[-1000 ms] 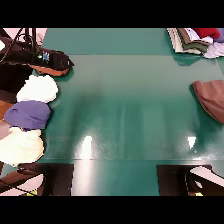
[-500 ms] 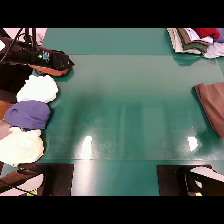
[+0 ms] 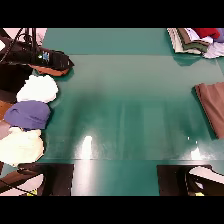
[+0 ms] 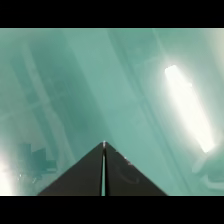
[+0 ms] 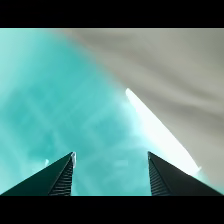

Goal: Fold the shirts.

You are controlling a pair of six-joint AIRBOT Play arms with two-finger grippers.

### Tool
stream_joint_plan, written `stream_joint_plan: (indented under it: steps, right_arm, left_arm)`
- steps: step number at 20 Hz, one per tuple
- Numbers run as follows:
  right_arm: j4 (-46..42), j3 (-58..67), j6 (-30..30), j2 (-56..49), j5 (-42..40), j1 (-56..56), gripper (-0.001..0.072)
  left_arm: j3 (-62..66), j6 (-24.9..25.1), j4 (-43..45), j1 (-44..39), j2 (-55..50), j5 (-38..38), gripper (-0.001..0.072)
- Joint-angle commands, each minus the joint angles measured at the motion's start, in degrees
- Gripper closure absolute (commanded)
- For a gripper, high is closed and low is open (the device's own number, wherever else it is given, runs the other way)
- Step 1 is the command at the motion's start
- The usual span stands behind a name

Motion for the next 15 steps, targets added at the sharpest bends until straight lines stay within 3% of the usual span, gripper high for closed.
stream_joint_plan:
  steps: [1, 5, 9, 15]
  right_arm:
    - [4.6, 0.6, 0.8, 0.0, 2.4, 13.7, 0.0299]
    - [4.6, 0.6, 0.6, 0.0, 1.1, 28.4, 0.0695]
    - [4.6, 0.6, 0.6, 0.0, 0.1, 36.1, 0.0696]
    - [4.6, 0.6, 0.6, 0.0, 0.0, 38.1, 0.0695]
  left_arm:
    - [0.0, 0.1, 0.0, 0.0, 0.0, -1.3, 0.068]
    - [0.0, 0.1, -0.1, 0.0, 0.0, 1.5, 0.068]
    - [0.0, 0.1, 0.0, 0.0, 0.0, 4.2, 0.068]
    - [0.0, 0.1, 0.0, 0.0, 0.0, 7.5, 0.068]
